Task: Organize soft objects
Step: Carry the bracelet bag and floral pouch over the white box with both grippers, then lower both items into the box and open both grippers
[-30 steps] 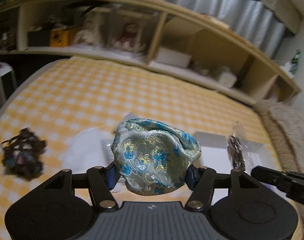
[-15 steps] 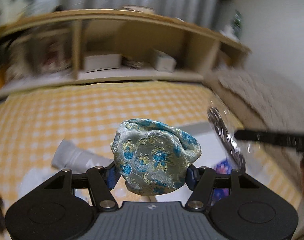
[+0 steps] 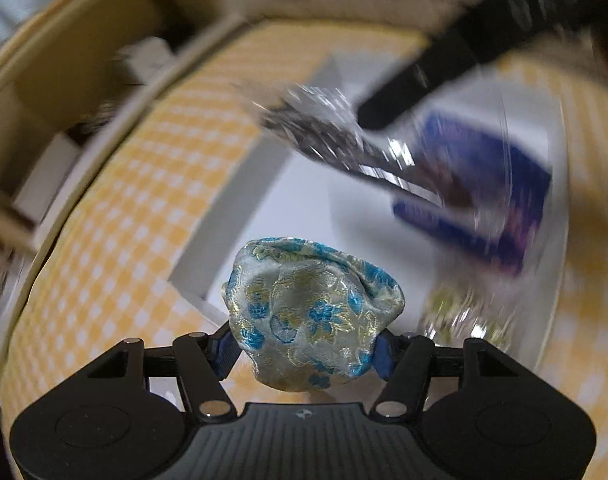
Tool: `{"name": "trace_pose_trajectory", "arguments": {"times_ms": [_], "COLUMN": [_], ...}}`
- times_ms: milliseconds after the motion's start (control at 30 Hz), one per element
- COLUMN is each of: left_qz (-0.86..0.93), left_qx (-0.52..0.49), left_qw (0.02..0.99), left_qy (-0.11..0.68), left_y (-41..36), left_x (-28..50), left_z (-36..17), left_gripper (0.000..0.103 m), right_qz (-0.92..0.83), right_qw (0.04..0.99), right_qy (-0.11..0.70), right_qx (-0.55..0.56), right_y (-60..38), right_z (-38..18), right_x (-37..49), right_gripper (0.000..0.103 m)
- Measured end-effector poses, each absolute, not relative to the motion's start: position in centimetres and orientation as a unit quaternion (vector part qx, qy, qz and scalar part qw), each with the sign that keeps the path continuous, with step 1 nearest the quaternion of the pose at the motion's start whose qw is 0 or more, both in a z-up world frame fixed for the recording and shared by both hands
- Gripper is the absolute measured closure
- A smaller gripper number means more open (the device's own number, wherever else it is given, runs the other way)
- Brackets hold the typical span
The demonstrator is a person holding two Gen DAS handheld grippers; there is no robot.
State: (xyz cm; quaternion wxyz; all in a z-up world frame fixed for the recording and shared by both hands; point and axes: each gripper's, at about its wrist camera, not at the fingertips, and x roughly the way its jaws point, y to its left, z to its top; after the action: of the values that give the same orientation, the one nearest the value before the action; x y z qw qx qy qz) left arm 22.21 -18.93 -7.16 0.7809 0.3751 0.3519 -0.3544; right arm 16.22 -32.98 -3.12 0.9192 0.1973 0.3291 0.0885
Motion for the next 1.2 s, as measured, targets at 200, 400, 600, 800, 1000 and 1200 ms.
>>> {"name": "trace_pose_trajectory", "arguments": {"times_ms": [200,400,600,800,1000,1200], "left_qz": [-0.367,-0.381,-0.389,-0.394,-0.397,-0.381], "left_qx": [0.476,0.459,0.409,0.348,0.275,0.233], "left_qw": [0.710,0.709,0.733,0.762,0.793,0.815], "left_qy": [0.366,0.377,0.381,0.377,0.371,0.368], "left_y": [-20.4,-20.8,-19.9,-19.2,-17.6,-16.6], "left_x": [23.7,25.2,25.4,25.8,25.2,24.1], "left_z": [-10.2,-11.1,-11.0,-9.7,-7.6,-6.4], "left_gripper": [0.034,0.016,0.016,0.016,0.016,0.016], "right_qz": [0.072,0.054,0.054,0.065,0.078,0.061], "right_qw": [0.911,0.918,0.907,0.909,0.900,0.911], "right_qy": [0.361,0.384,0.400,0.391,0.414,0.390], "right_qx": [0.188,0.085,0.121,0.130,0.110,0.121], "right_y": [-33.5,-30.8,-30.6,-31.5,-30.8,-31.1], "right_z": [-4.9,-6.4,-7.6,-6.4,-6.6,-6.0], "right_x": [18.4,20.7,21.9,20.9,20.6,19.7], "right_gripper": [0.100,0.100,0.070,0.083,0.089,0.079]}}
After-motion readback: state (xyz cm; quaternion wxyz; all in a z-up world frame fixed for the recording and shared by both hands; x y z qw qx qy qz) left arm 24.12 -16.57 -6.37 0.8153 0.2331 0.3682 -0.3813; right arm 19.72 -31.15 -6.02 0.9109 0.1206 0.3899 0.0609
